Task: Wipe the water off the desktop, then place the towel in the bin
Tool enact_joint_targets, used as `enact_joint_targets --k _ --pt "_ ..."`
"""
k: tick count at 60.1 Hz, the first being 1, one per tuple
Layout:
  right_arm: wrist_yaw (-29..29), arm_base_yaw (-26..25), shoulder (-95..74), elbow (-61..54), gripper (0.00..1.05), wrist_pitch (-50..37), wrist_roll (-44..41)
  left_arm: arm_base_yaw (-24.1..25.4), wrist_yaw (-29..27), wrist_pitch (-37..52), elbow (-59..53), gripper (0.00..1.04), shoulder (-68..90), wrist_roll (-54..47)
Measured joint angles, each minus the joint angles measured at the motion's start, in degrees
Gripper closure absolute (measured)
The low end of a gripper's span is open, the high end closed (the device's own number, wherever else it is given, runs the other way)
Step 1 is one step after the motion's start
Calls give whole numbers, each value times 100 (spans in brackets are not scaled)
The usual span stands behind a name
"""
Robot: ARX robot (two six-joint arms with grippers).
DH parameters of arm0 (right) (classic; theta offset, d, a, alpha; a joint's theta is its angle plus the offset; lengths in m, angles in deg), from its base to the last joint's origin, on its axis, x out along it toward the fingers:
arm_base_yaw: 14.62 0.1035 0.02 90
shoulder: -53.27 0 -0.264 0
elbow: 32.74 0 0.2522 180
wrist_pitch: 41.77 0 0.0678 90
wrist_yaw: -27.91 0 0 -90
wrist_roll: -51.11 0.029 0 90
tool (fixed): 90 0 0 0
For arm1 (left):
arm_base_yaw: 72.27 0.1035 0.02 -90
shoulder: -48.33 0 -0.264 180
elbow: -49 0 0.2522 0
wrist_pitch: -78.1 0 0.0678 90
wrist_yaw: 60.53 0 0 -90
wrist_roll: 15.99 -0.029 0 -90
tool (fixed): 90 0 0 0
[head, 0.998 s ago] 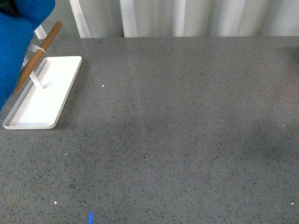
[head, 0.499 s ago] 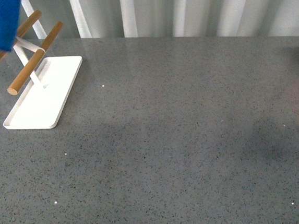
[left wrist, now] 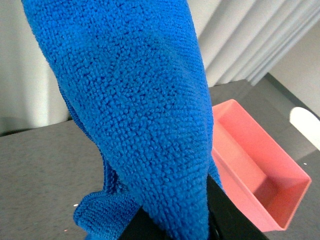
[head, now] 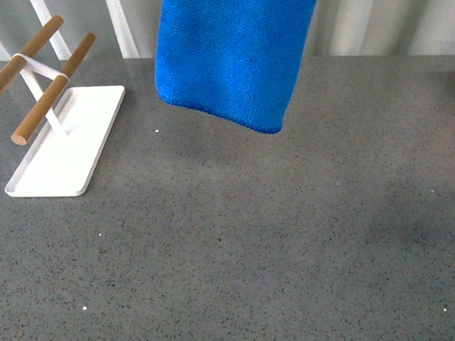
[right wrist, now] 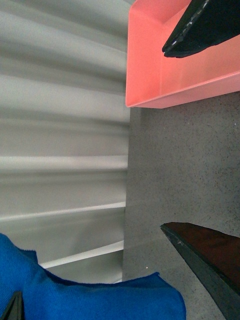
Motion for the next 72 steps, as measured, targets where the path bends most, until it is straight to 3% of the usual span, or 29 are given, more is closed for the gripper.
enact_joint_targets --k 22,28,34,42,52,72 --pt "44 -4 -7 2 7 9 -11 -317 9 1248 -772 99 258 688" --pt "1816 -684 -664 326 7 684 -341 -315 -37 1340 -772 99 348 804" --pt "3178 -1419 -1764 669 7 57 -367 -339 -48 1349 -772 99 382 855" --pt "3547 -1578 -3110 1165 7 -1246 -501 -345 -55 1353 -772 99 393 894" --pt "3447 -1237 -5204 1797 7 -2653 -518 -369 -57 1353 -769 99 391 994" --pt "3165 286 -7451 2566 7 -3401 -232 -444 -52 1351 -723 99 389 1285"
